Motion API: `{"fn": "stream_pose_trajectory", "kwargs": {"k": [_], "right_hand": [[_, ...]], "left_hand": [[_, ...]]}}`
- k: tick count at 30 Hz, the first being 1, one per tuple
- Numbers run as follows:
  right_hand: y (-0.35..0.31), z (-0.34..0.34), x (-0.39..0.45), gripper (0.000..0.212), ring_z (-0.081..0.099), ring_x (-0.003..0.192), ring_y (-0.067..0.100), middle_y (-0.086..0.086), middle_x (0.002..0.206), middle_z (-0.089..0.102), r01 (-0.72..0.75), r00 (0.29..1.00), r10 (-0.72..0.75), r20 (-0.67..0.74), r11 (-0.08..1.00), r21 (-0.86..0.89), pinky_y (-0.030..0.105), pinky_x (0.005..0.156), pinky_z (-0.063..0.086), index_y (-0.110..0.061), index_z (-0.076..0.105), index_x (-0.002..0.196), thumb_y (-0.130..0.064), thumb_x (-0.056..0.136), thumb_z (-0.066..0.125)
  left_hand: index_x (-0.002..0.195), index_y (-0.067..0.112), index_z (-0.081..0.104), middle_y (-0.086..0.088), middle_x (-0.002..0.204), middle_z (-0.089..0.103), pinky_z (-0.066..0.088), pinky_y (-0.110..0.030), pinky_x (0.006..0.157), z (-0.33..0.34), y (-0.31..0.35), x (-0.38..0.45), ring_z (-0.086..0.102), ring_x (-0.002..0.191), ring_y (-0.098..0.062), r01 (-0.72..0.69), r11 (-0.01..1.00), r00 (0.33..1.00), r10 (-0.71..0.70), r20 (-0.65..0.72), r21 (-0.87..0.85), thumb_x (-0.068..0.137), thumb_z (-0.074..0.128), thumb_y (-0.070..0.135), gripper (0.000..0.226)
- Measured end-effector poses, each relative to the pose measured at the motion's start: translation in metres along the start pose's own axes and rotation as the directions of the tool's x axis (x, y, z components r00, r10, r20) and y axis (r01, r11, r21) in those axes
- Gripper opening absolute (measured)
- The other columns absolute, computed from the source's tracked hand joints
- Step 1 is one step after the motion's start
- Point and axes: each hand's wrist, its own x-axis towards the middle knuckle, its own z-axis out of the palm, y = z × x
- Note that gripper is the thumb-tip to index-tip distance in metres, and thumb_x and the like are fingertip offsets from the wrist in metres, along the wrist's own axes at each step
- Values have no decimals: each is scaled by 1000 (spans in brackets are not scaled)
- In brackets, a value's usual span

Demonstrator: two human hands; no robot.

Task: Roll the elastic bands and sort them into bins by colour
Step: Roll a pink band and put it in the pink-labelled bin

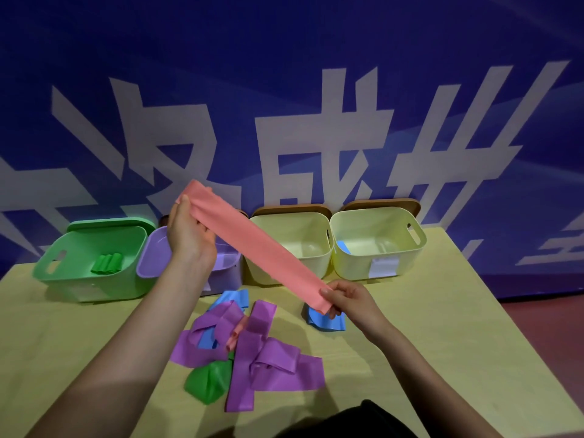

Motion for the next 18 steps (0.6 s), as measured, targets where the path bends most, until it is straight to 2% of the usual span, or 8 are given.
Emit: {"fn": "stream_pose_trajectory", "kwargs": {"k": [3,5,11,13,15,18], "right_hand": [[11,-6,0,18,57,52,11,3,60,67,-20,1000,21,16,999,-43,18,55,42,-1,69,84,-15,93,61],[16,-8,0,18,57,50,12,1,58,66,-14,1000,14,-4,999,-40,17,55,41,-1,69,83,-14,92,61],[38,-7,5,15,59,51,11,1,54,65,77,953,-106,-283,991,-111,17,59,43,-6,72,85,-12,92,61],[43,-5,4,15,59,52,10,0,54,65,77,941,-111,-318,990,-118,16,60,44,-6,72,83,-13,92,61],[45,-5,3,17,61,54,11,2,58,67,54,954,-85,-287,992,-114,18,61,44,-6,70,82,-15,92,61],[46,-9,2,16,62,65,7,1,70,69,-1,986,-29,-166,983,-182,21,67,45,-9,69,82,-18,93,61]], "left_hand": [[122,14,49,-2,95,73,53,-29,82,6,-7,-3,70,91,-14,54,996,994,-46,102,-76,105,34,22,25],[124,14,48,-2,96,74,54,-30,81,10,-10,-5,70,94,-16,76,993,985,-61,164,-87,104,34,23,25],[129,13,47,1,97,72,53,-30,76,15,-16,-19,71,87,-12,102,994,972,-108,210,37,104,35,25,30],[131,12,47,0,100,72,53,-29,77,16,-20,-26,71,90,-12,124,990,965,-136,222,68,103,36,25,32],[124,14,52,0,97,74,53,-28,76,18,-22,-35,70,94,-14,148,985,955,-166,246,92,102,39,25,27],[112,18,58,2,95,73,53,-25,74,26,-22,-50,69,94,-12,159,974,936,-201,289,163,101,43,25,19]]}}
